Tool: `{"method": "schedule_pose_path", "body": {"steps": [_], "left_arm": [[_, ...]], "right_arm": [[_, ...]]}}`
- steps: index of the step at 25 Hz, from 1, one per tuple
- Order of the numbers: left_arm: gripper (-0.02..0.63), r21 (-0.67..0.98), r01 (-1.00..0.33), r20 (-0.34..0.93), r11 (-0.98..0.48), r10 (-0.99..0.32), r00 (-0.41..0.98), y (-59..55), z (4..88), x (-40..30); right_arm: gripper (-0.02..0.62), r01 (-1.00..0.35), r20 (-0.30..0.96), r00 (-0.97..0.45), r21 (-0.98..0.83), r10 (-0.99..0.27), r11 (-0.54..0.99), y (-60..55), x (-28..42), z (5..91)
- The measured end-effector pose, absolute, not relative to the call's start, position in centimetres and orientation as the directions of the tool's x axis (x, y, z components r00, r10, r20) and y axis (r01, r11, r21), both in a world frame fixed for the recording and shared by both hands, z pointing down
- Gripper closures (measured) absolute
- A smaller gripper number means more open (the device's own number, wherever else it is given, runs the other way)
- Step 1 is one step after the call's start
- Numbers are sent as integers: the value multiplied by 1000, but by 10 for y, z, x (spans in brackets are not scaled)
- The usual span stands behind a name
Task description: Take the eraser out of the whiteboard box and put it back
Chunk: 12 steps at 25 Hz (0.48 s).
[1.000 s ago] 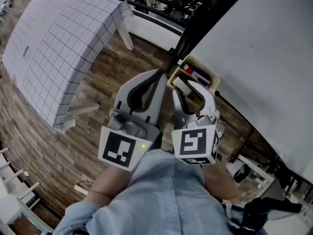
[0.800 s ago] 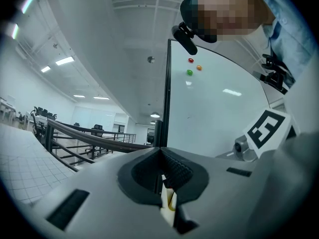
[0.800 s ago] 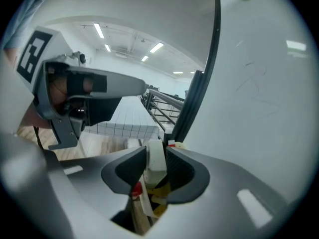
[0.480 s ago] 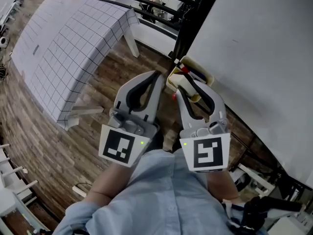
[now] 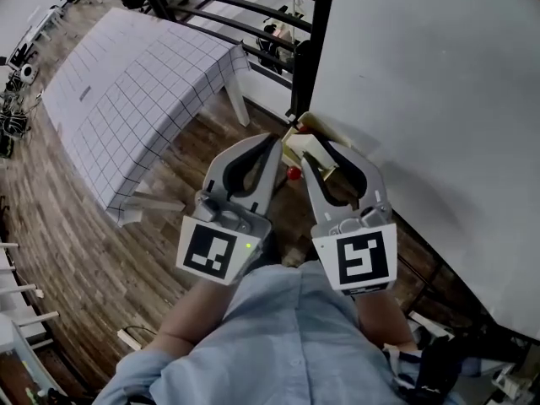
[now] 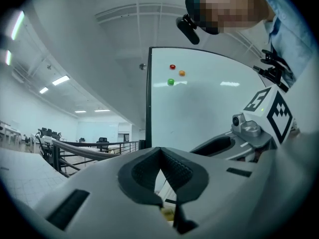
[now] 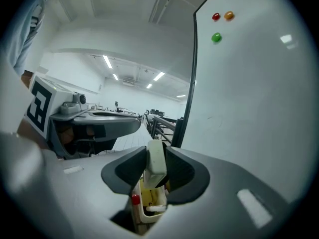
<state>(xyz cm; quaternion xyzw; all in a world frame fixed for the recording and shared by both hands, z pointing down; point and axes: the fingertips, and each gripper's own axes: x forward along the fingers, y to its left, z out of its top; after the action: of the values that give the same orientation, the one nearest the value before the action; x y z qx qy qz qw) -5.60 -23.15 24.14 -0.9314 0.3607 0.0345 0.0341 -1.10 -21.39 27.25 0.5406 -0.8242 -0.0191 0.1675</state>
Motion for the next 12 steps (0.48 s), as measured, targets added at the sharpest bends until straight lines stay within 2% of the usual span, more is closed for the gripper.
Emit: {"method": "schedule_pose_path", "body": {"steps": [12], "left_arm": [[607, -63, -705, -126, -707, -695, 708, -217, 228, -52]], "right_arm": [[476, -877, 231, -385, 211, -893, 433, -207, -3, 268]]}}
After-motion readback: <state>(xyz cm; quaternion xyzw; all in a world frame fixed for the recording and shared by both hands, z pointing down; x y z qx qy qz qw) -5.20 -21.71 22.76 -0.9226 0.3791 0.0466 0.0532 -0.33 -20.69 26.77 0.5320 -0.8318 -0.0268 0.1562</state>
